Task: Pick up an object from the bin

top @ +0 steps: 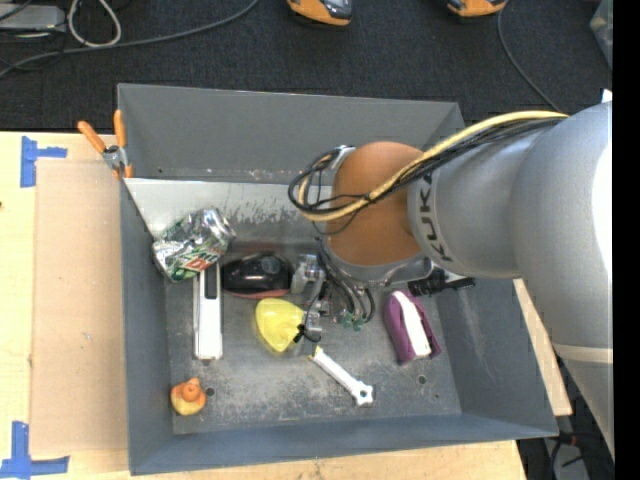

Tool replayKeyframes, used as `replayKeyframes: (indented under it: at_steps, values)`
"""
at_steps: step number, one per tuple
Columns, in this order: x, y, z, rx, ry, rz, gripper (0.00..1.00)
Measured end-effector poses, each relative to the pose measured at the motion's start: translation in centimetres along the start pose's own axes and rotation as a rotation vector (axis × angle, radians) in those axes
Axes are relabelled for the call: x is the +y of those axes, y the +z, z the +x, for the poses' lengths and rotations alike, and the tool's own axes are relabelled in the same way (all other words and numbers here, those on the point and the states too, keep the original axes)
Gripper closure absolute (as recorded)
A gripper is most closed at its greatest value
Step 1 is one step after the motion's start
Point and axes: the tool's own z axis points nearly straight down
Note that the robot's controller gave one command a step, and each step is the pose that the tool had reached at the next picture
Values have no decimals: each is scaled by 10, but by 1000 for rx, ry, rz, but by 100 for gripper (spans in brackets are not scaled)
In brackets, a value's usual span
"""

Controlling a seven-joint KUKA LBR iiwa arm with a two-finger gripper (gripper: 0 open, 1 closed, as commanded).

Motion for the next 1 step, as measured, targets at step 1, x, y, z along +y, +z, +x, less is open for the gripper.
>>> replayKeyframes:
  at_steps: [1]
  values:
    - [9,3,5,4,161,0,0]
